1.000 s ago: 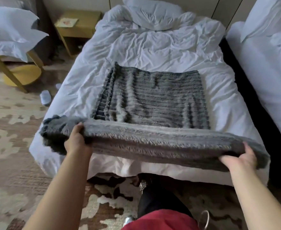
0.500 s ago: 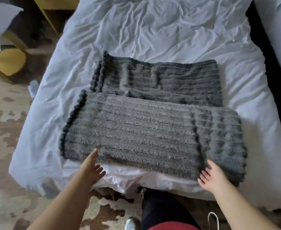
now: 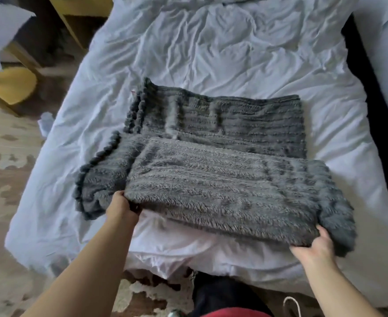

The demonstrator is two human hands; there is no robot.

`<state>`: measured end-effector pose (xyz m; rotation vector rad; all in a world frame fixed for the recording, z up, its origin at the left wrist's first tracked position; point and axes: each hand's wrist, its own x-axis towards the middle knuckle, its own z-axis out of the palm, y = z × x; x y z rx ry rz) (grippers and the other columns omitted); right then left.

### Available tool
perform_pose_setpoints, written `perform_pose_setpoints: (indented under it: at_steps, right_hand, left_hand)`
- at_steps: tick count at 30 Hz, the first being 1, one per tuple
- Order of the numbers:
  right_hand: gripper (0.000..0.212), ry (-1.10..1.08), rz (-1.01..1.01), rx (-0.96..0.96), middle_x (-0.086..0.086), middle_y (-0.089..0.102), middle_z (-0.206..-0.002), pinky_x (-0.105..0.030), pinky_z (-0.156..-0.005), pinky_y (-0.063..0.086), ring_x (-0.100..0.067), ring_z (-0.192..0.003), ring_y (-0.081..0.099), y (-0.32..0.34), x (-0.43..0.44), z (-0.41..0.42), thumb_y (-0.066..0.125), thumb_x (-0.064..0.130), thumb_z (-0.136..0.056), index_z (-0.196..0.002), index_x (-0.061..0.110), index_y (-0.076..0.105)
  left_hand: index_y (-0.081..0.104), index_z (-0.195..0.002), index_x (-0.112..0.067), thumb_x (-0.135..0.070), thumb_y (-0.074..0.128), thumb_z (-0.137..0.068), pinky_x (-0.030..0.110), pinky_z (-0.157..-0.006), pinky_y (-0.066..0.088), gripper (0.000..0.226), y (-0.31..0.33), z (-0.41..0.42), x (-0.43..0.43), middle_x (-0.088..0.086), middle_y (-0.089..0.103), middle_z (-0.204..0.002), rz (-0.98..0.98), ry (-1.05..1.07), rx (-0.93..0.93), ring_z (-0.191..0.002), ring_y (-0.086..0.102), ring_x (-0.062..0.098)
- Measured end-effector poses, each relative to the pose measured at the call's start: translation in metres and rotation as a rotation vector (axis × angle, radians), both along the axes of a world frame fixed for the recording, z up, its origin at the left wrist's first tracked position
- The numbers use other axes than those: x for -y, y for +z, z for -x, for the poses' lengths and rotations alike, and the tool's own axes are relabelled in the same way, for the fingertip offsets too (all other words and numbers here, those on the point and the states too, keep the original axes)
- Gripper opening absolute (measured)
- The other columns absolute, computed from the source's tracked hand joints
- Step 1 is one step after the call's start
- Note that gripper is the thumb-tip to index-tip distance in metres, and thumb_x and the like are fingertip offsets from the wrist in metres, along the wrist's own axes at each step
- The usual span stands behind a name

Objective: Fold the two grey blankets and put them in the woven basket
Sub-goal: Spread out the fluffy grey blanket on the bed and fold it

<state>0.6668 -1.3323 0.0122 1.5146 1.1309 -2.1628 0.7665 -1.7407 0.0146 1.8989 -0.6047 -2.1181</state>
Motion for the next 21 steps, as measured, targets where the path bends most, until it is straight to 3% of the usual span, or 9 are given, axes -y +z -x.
perform_pose_setpoints:
  at_steps: [2,5,9,12,17,21]
  right_hand:
    - [0.041,-0.018,0.008,-0.074,-0.005,0.057,-0.136,-0.036,-0.098,0.04,-0.025,-0.123,0.053,0.016,0.0,0.004,0.039,0.036,-0.096,-0.131,0.023,0.056]
    - [0.04,-0.05,0.007,-0.135,-0.002,0.059,-0.134,-0.035,-0.1,0.04,-0.024,-0.123,0.054,0.034,-0.002,-0.003,0.042,0.035,-0.095,-0.13,0.025,0.058]
    - [0.039,-0.072,-0.006,-0.194,-0.001,0.058,-0.134,-0.036,-0.103,0.038,-0.021,-0.124,0.053,0.046,-0.01,-0.042,0.045,0.035,-0.093,-0.128,0.024,0.057]
    - [0.034,-0.084,-0.005,-0.211,-0.001,0.059,-0.133,-0.036,-0.098,0.041,-0.021,-0.121,0.055,0.044,-0.019,-0.09,0.045,0.034,-0.093,-0.121,0.024,0.06]
    - [0.032,-0.078,-0.02,-0.146,0.0,0.062,-0.127,-0.039,-0.1,0.042,-0.022,-0.12,0.056,0.029,-0.043,-0.182,0.047,0.034,-0.093,-0.119,0.024,0.063]
    - [0.036,-0.077,0.008,-0.088,-0.002,0.063,-0.127,-0.039,-0.096,0.041,-0.024,-0.109,0.059,0.016,-0.06,-0.254,0.047,0.034,-0.092,-0.122,0.023,0.062]
  left_hand:
    - [0.057,-0.116,-0.012,-0.014,0.046,-0.091,0.033,-0.065,0.051,0.027,0.022,-0.003,-0.003,0.005,0.063,-0.098,0.04,0.019,-0.026,-0.076,0.059,0.019]
    - [0.053,-0.106,-0.01,-0.012,0.047,-0.09,0.035,-0.077,0.052,0.017,0.044,-0.025,-0.007,0.005,0.059,-0.083,0.079,-0.003,-0.027,-0.07,0.057,0.017]
    - [0.053,-0.11,-0.009,-0.008,0.048,-0.088,0.035,-0.067,0.05,0.022,0.049,-0.076,-0.02,0.008,0.062,-0.093,0.074,0.011,-0.069,-0.072,0.059,0.017]
    - [0.055,-0.113,-0.009,-0.008,0.049,-0.089,0.034,-0.063,0.05,0.025,0.043,-0.126,-0.035,0.008,0.061,-0.088,0.085,0.02,-0.062,-0.071,0.06,0.018]
    - [0.059,-0.092,-0.007,-0.006,0.058,-0.086,0.035,-0.057,0.05,0.006,0.032,-0.215,-0.057,0.012,0.063,-0.103,0.102,0.071,0.044,-0.071,0.062,0.02]
    - [0.06,-0.112,-0.003,-0.007,0.065,-0.083,0.044,-0.064,0.058,0.03,0.027,-0.275,-0.071,0.016,0.064,-0.108,0.113,0.053,0.111,-0.083,0.065,0.03]
